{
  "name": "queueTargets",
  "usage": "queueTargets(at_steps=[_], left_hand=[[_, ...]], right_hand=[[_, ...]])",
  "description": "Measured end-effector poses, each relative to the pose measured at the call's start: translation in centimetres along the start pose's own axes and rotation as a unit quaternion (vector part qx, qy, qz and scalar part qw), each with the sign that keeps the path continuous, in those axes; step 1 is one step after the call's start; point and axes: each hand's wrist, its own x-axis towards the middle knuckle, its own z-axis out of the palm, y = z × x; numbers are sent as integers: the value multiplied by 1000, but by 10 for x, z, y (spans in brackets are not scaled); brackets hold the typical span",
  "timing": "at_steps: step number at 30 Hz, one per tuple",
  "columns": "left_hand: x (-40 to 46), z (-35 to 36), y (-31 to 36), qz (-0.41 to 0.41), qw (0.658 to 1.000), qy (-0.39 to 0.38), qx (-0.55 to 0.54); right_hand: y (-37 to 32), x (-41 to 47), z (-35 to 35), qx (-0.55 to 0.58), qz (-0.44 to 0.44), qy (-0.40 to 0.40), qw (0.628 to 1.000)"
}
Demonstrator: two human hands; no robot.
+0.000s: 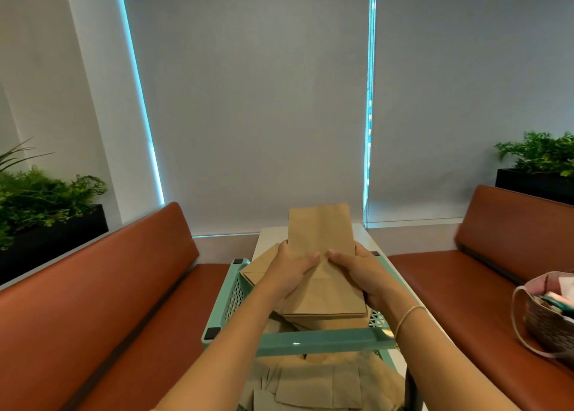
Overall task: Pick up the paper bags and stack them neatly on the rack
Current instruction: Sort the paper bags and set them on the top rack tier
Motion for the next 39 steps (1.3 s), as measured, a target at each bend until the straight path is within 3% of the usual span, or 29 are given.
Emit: queueTargets(at_steps=[5, 10, 12, 15, 20, 32, 37, 39], left_hand=[[-2, 4, 1, 16, 997, 26, -64], [-1, 4, 9, 112, 974, 178, -89], [-1, 4, 15, 145, 949, 241, -139], [-9, 10, 24, 178, 932, 235, -210], [-14, 28, 23, 155, 935, 176, -265], [-6, 39, 16, 135, 943, 220, -209], [0, 9, 16, 132, 947, 214, -199], [2, -12, 15, 132, 946, 221, -197]], right_hand=[[0, 1, 0, -2, 4, 9, 1000], [2, 2, 4, -9, 32, 11, 999], [4, 0, 8, 125, 49, 47, 990], [3, -6, 24, 392, 50, 73, 916], [-5, -10, 49, 472, 2, 50, 880], [-2, 1, 65, 475, -7, 77, 876], [5, 9, 66, 323, 17, 92, 942], [4, 6, 66, 168, 17, 86, 982]])
